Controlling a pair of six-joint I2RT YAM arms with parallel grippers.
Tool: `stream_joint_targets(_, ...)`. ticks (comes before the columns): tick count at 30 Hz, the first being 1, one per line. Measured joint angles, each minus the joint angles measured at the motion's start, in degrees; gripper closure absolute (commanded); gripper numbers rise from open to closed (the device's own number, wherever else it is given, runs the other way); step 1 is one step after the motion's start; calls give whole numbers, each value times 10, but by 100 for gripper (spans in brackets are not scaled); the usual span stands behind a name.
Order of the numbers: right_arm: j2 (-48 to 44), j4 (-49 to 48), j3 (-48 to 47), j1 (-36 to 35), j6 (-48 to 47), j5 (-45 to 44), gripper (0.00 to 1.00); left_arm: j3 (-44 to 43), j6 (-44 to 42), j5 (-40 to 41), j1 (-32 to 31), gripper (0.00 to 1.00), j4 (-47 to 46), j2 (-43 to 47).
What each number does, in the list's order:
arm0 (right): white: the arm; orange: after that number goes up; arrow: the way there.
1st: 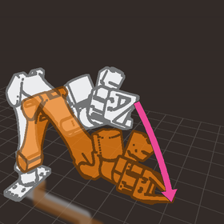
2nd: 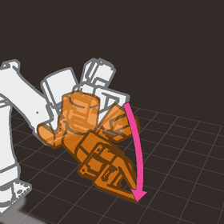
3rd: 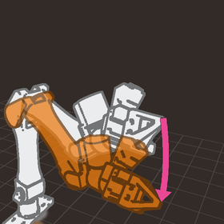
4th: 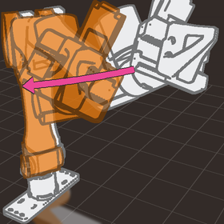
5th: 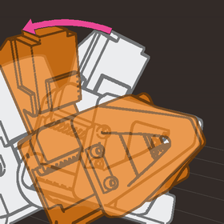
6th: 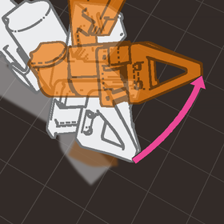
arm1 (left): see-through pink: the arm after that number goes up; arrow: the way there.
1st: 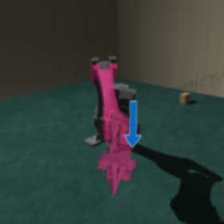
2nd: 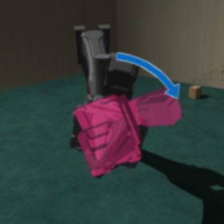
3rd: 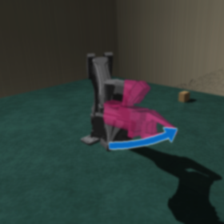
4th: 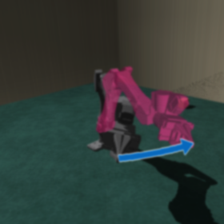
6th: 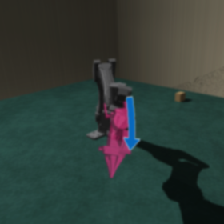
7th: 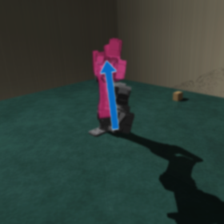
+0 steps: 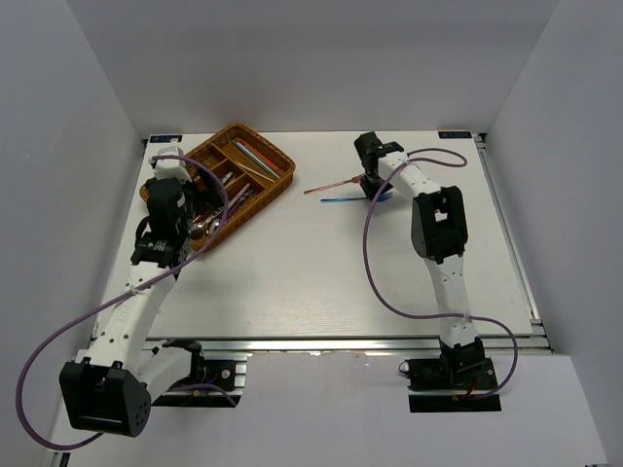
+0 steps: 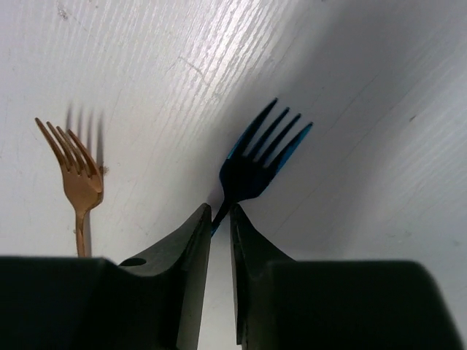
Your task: Sort the eating utensils into containers
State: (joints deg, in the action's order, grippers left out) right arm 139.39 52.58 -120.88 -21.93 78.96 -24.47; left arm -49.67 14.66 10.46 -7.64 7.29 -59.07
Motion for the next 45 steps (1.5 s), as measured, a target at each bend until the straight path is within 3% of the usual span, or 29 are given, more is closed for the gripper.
stream_joint_targets(10, -21, -5, 33, 43, -145, 38, 76, 0, 0, 3, 0, 2, 0, 0)
stream_joint_targets(20, -38, 3, 66, 53, -292, 50, 64, 0, 0, 11, -2, 2, 1, 0)
stream_joint_targets(22, -53, 0, 92, 53, -299, 54, 71, 0, 0, 13, -5, 2, 3, 0)
stream_joint_targets(24, -66, 0, 116, 51, -301, 58, 92, 0, 0, 18, -11, 2, 4, -1)
stream_joint_targets(26, -70, 7, 121, 47, -304, 60, 100, 0, 0, 26, -18, 2, 7, -1)
stream_joint_targets(33, -103, -22, 176, 38, -306, 63, 100, 0, 6, 30, -30, 2, 11, -1)
stream_joint_targets(36, -134, -72, 223, 36, -337, 107, 100, 0, 13, 9, -43, 2, 9, -1)
stream_joint_targets(39, -159, -149, 268, 21, -396, 170, 100, 0, 45, -49, -55, 2, -3, -1)
stream_joint_targets(45, -308, -326, 484, -88, -487, 309, 100, 5, 160, -218, -58, 2, -67, -16)
